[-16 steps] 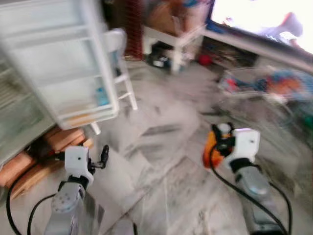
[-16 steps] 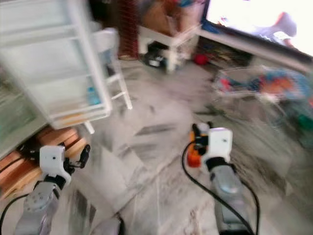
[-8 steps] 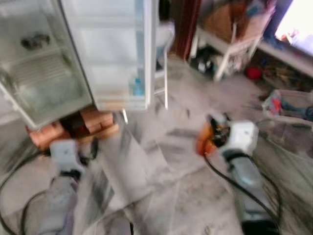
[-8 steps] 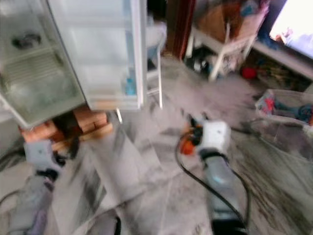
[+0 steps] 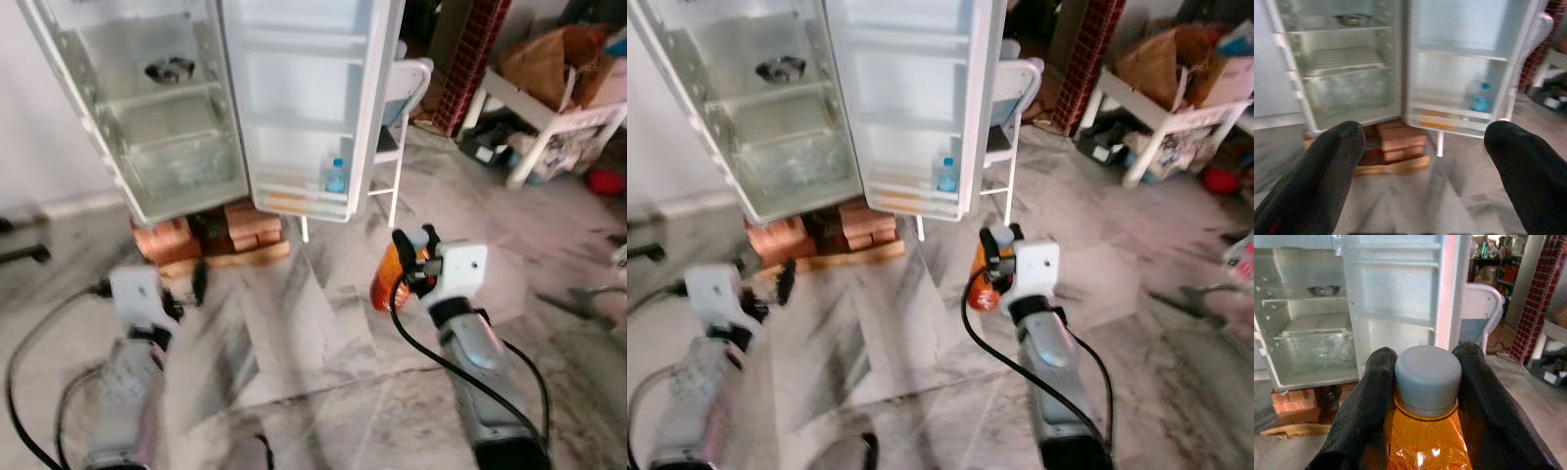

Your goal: Restocking fridge

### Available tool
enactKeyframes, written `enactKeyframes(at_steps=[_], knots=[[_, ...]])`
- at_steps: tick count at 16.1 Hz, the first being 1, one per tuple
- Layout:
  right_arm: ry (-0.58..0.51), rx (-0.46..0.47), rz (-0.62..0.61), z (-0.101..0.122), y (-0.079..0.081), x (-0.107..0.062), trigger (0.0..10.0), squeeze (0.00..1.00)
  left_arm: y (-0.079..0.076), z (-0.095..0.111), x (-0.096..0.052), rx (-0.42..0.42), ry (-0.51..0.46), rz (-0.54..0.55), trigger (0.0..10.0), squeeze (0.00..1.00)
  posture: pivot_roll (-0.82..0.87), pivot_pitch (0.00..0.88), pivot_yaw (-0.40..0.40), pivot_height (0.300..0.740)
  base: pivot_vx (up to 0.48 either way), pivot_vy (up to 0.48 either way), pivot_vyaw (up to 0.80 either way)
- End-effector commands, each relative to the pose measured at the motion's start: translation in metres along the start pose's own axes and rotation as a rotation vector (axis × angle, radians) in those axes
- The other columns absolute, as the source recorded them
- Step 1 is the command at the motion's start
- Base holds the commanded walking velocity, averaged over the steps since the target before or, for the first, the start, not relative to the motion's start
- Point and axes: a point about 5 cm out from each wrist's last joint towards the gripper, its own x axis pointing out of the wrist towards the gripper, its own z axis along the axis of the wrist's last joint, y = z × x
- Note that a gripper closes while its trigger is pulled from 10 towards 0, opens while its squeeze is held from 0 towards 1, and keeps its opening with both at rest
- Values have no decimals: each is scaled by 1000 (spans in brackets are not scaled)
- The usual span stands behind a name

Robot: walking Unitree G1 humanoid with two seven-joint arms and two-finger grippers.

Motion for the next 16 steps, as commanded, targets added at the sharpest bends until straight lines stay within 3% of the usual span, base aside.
enactKeyframes(at_steps=[1, 9, 16], knots=[[-24, -3, -15, 5, -6, 1, 10000, 0, -4, 1, 0, 5, -3, -21, 10000, 0, 76, 75, -46, 740, 0, 0, 0], [-53, 7, 59, 10, 2, 6, 10000, 0, -3, 4, 7, 33, -6, -46, 10000, 0, 70, 66, -38, 740, 370, 225, 0], [-53, -7, 80, 9, 3, 7, 10000, 0, -13, 2, 12, 34, -5, -75, 10000, 0, 67, 59, -38, 740, 407, 253, 0]])
